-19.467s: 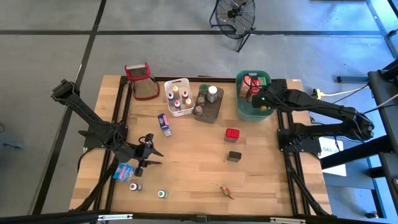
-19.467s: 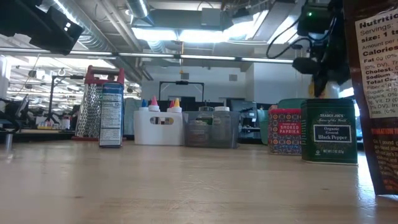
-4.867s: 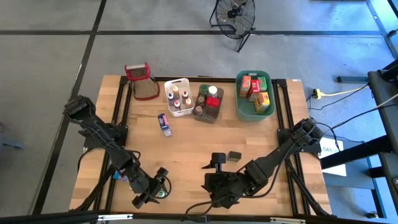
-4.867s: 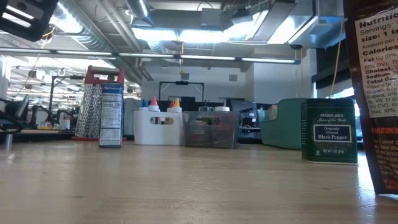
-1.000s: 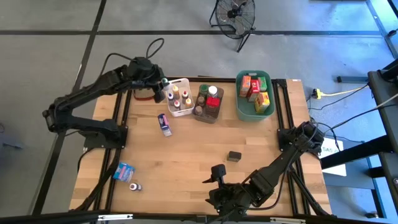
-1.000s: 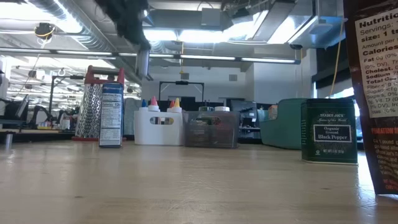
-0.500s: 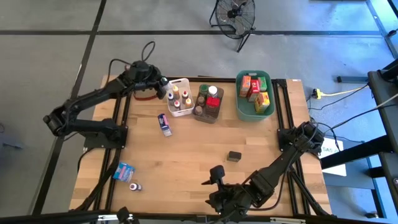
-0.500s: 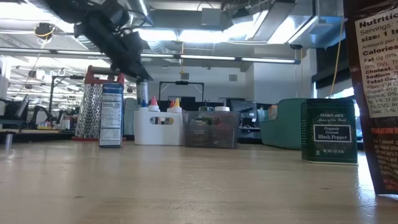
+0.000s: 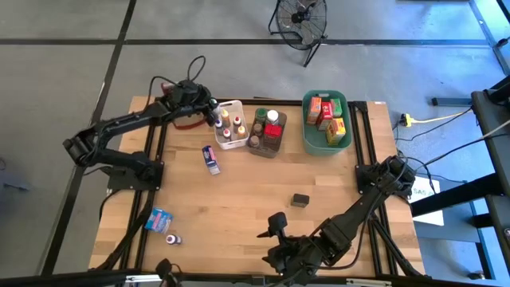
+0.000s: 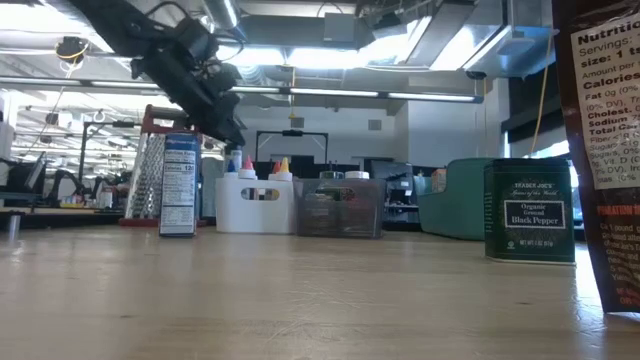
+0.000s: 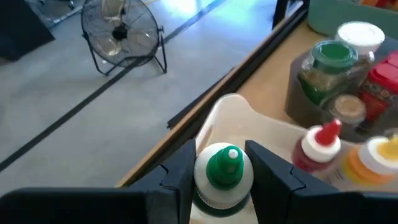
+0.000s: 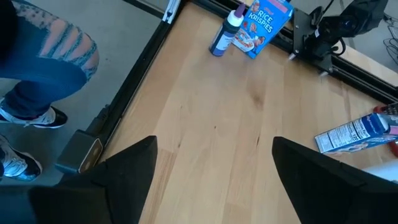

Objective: Pick & Place Kitchen Items
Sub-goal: Put the green food coloring into the white bin

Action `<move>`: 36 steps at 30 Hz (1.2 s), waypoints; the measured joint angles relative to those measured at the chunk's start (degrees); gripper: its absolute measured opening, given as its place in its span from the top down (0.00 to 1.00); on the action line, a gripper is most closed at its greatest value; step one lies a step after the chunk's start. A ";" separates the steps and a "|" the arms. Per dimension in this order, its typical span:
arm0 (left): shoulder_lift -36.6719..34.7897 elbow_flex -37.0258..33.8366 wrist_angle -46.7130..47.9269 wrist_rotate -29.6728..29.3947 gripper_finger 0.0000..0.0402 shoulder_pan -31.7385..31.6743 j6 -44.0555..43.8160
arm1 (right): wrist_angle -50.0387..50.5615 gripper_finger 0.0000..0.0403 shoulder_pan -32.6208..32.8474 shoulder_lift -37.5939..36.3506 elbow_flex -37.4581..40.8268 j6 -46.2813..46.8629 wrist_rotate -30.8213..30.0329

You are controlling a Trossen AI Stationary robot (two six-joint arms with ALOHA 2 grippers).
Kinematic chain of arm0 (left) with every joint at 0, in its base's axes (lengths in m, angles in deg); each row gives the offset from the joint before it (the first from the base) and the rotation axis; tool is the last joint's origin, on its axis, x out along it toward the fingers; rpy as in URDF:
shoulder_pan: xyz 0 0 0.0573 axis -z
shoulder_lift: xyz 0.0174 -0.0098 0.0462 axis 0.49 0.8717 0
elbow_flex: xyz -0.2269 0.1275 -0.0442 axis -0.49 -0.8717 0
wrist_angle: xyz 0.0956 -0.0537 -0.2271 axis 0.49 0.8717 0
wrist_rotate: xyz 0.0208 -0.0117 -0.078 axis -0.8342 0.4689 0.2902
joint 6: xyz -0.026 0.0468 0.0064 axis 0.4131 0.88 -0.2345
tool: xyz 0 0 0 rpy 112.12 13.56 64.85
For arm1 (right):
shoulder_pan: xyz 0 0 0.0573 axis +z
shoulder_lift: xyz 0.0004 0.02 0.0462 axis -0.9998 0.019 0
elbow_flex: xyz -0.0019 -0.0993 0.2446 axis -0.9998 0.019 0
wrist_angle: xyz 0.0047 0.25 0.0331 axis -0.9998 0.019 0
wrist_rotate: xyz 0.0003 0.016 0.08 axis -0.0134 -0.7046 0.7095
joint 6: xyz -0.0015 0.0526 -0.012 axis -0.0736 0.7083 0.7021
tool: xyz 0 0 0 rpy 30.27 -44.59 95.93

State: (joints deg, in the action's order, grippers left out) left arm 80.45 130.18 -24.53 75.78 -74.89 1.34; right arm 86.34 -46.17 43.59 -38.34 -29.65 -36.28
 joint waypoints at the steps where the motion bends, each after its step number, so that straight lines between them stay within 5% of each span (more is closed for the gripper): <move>1: 0.53 0.03 -0.69 -0.04 0.72 0.03 0.02 | 0.00 0.20 0.00 0.00 0.00 0.00 0.00; 36: 2.91 0.11 2.20 -2.38 0.70 3.07 -3.09 | 0.44 0.20 0.00 0.02 0.00 0.15 0.11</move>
State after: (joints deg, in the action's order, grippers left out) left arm 83.36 130.28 -22.32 73.40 -71.82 -1.74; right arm 86.78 -46.17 43.62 -38.34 -29.49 -36.17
